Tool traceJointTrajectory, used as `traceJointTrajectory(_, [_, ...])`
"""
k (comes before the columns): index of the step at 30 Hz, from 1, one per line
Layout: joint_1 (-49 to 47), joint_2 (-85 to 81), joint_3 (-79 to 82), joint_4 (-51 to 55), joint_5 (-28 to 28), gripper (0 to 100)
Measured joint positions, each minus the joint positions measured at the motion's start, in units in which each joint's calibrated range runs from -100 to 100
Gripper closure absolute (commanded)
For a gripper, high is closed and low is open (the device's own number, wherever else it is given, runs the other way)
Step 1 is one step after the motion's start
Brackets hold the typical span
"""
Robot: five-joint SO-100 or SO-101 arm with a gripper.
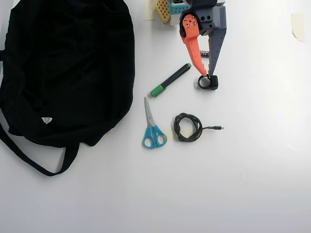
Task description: Put the green marker into the black bag
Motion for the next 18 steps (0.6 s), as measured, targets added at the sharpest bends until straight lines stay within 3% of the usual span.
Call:
traceJointTrajectory(12, [0.8, 24.5, -29.2, -2.0, 0.0, 98])
traceJointTrajectory(18, [0.8, 31.5, -35.8, -5.3, 1.7, 98])
